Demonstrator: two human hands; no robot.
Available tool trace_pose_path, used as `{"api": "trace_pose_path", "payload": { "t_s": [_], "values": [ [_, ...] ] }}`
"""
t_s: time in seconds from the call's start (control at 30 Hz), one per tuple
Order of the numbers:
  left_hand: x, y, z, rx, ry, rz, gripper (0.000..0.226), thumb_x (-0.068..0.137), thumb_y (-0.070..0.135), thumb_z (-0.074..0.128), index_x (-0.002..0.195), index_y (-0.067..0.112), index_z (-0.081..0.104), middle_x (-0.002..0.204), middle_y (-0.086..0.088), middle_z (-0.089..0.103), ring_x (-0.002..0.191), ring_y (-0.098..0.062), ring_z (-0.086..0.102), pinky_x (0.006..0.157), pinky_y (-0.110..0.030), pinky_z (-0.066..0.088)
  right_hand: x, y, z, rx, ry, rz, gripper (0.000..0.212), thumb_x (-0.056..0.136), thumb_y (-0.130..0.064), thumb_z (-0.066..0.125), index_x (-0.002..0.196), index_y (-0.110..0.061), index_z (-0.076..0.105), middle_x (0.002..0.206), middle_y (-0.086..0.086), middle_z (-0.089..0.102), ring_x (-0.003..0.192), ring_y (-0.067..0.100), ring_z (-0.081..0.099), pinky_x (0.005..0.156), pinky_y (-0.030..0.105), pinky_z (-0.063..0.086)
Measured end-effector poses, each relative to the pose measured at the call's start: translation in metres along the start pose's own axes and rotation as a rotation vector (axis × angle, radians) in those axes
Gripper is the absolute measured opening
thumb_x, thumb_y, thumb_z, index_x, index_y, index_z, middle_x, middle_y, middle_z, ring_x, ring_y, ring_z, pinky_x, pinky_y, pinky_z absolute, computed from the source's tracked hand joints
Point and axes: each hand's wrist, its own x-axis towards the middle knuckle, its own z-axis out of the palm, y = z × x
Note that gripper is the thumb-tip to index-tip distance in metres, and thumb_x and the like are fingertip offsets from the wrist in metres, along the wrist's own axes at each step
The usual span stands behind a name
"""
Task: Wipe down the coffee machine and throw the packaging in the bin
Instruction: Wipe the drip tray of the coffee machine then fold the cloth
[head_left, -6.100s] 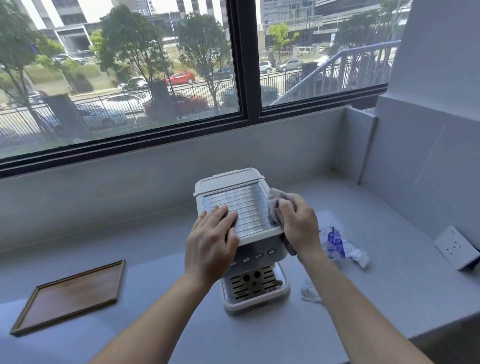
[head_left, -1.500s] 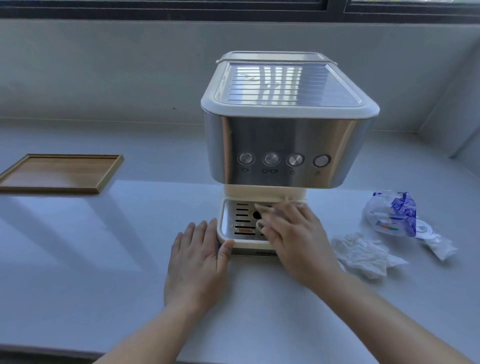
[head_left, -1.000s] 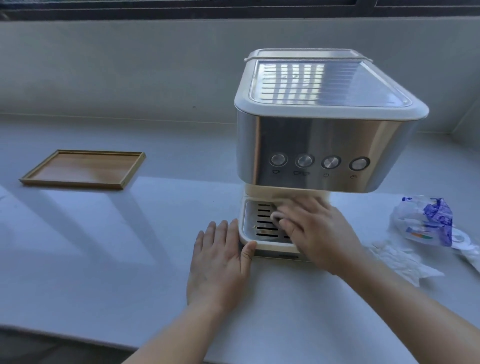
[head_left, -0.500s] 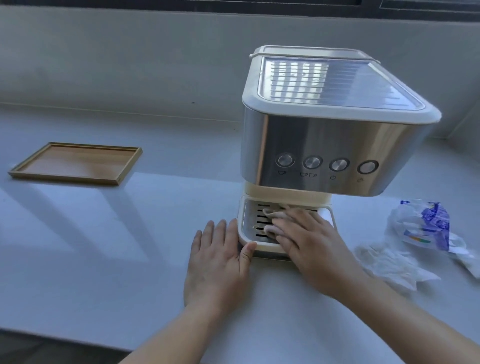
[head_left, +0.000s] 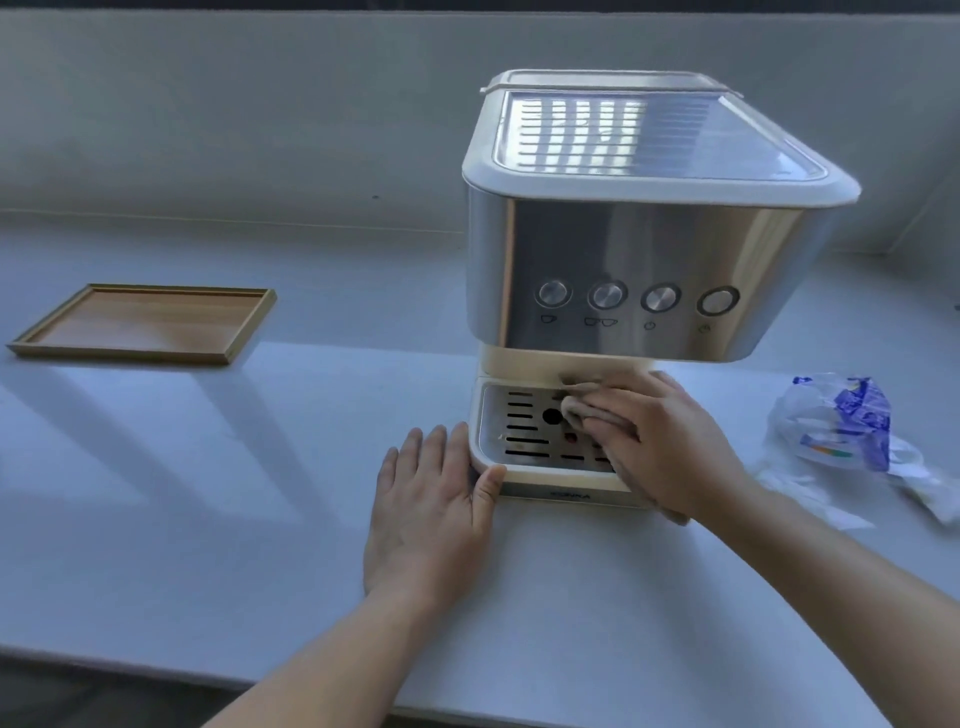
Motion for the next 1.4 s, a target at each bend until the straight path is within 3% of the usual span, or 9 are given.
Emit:
{"api": "trace_pose_path", "payload": {
  "t_s": [0.13,0.27,0.4,0.53,0.63,0.87,1.0,1.13,1.4],
  "values": [
    [-0.001,0.001,0.000,-0.012,0.001,-0.002,0.078,0.088,0.065,-0.008,0.152,0.026,0.018,0.156,0.006,0.028,0.147,-0.021,0.014,0.122,-0.040,0.008,-0.024,0.002,0.002,-0.044,0.137,0.217,0.021,0.092,-0.024,0.065,0.110,-0.021,0.075,0.118,-0.002,0.065,0.106,0.029,0.056,0.097,0.032,0.044],
    [0.000,0.001,0.001,-0.010,0.007,-0.008,0.079,0.090,0.065,-0.007,0.152,0.025,0.019,0.157,0.005,0.028,0.147,-0.021,0.015,0.123,-0.040,0.008,-0.012,-0.003,0.007,-0.132,0.044,-0.020,0.019,0.092,-0.017,0.066,0.108,-0.021,0.075,0.123,-0.006,0.066,0.103,0.025,0.059,0.095,0.030,0.044],
    [-0.001,0.001,0.000,-0.011,0.008,-0.004,0.076,0.092,0.064,-0.004,0.152,0.025,0.020,0.155,0.005,0.031,0.146,-0.021,0.017,0.122,-0.040,0.010,0.006,0.002,0.010,-0.152,0.063,0.170,0.021,0.095,-0.025,0.058,0.108,-0.020,0.073,0.119,-0.001,0.063,0.103,0.029,0.053,0.090,0.036,0.046],
    [-0.001,0.003,-0.001,0.001,0.010,-0.011,0.079,0.088,0.064,-0.005,0.152,0.025,0.021,0.156,0.005,0.031,0.146,-0.021,0.017,0.122,-0.040,0.010,0.000,-0.025,0.028,-0.167,-0.089,-0.179,0.019,0.096,-0.025,0.055,0.112,-0.024,0.065,0.124,-0.004,0.055,0.109,0.022,0.045,0.096,0.037,0.041],
    [-0.001,0.001,-0.001,-0.007,0.008,-0.007,0.078,0.089,0.064,-0.004,0.152,0.025,0.022,0.155,0.005,0.032,0.146,-0.021,0.018,0.121,-0.040,0.012,0.013,-0.009,0.010,-0.089,-0.116,-0.093,0.023,0.099,-0.037,0.050,0.118,-0.031,0.063,0.129,-0.010,0.050,0.117,0.014,0.043,0.102,0.032,0.039],
    [-0.001,0.000,0.000,-0.014,0.009,0.004,0.077,0.091,0.064,-0.003,0.152,0.024,0.021,0.154,0.004,0.033,0.145,-0.022,0.018,0.121,-0.042,0.012,-0.011,-0.004,0.004,-0.255,0.092,-0.002,0.021,0.097,-0.026,0.057,0.107,-0.017,0.073,0.102,0.004,0.064,0.084,0.032,0.053,0.074,0.043,0.049],
    [-0.001,-0.001,-0.001,-0.019,0.002,0.010,0.077,0.090,0.065,-0.004,0.151,0.025,0.021,0.153,0.006,0.033,0.145,-0.022,0.018,0.121,-0.042,0.012,0.011,-0.007,-0.007,-0.181,0.192,-0.054,0.015,0.089,-0.017,0.061,0.101,-0.019,0.070,0.089,-0.003,0.071,0.079,0.025,0.060,0.065,0.034,0.052],
    [0.000,-0.002,0.000,-0.021,0.004,0.013,0.076,0.092,0.065,-0.003,0.151,0.025,0.023,0.153,0.004,0.034,0.145,-0.023,0.019,0.121,-0.042,0.014,0.002,-0.013,0.002,-0.160,0.426,-0.199,0.019,0.098,-0.017,0.059,0.114,-0.017,0.070,0.111,-0.003,0.064,0.097,0.023,0.056,0.084,0.032,0.046],
    [-0.001,0.000,-0.003,-0.036,0.003,0.004,0.080,0.089,0.066,-0.006,0.151,0.025,0.023,0.153,0.004,0.034,0.145,-0.023,0.019,0.121,-0.042,0.014,-0.032,-0.004,0.013,-0.201,0.052,-0.108,0.034,0.101,-0.041,0.044,0.132,-0.037,0.056,0.133,-0.014,0.052,0.113,0.020,0.049,0.095,0.037,0.039]
  ]
}}
